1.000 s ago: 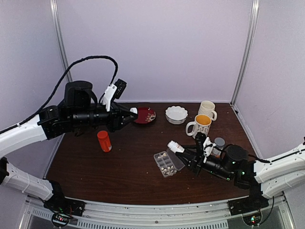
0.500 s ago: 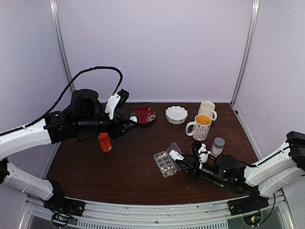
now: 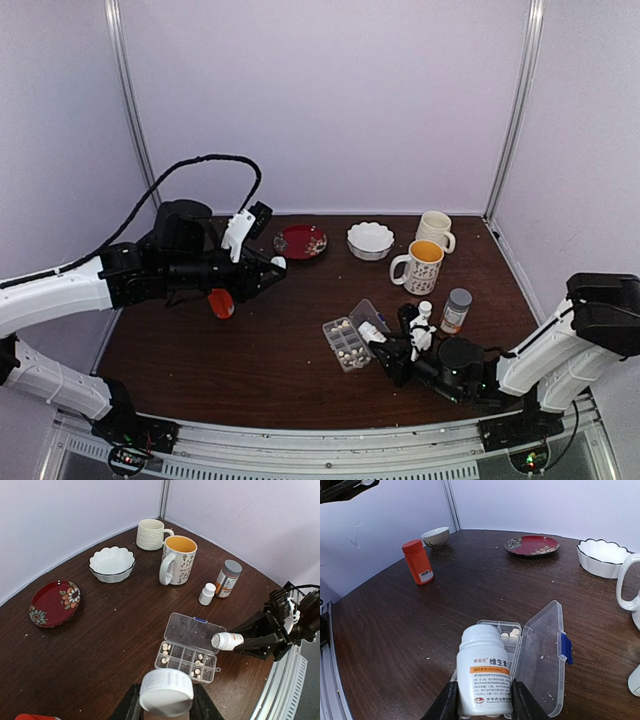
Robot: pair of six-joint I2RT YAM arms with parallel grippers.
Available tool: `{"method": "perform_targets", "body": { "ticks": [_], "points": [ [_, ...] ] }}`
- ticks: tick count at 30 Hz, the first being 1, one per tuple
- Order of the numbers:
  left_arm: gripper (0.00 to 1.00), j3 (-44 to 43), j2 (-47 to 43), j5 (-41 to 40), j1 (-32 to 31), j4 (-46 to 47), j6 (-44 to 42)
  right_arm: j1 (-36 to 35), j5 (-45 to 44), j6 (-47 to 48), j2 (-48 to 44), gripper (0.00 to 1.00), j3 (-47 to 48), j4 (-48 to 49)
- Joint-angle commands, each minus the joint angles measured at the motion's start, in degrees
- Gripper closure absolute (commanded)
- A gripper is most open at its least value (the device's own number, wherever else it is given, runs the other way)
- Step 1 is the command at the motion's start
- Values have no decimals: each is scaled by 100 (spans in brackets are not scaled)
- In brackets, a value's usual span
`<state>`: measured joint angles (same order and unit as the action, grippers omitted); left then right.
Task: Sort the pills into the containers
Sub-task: Pour the pill into the compartment of the pill container.
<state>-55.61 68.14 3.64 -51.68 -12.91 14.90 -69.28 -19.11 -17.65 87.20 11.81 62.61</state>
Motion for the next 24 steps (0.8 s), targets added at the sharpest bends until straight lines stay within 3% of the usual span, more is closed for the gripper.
{"method": "perform_targets", "body": {
  "ticks": [1,12,18,24],
  "points": [
    [100,121,-3,-55,44,382,-9,-42,-321,-269,154,100,264,-216],
    [100,211,66,-24,44,338,-111,-42,-387,-574,392,100,604,-787],
    [91,340,82,-11,44,394,-124,-42,-434,-686,480,100,821,-1213],
    [92,356,244,70,44,463,-85,-38,-490,-844,364,100,949,-1691]
  ]
}}
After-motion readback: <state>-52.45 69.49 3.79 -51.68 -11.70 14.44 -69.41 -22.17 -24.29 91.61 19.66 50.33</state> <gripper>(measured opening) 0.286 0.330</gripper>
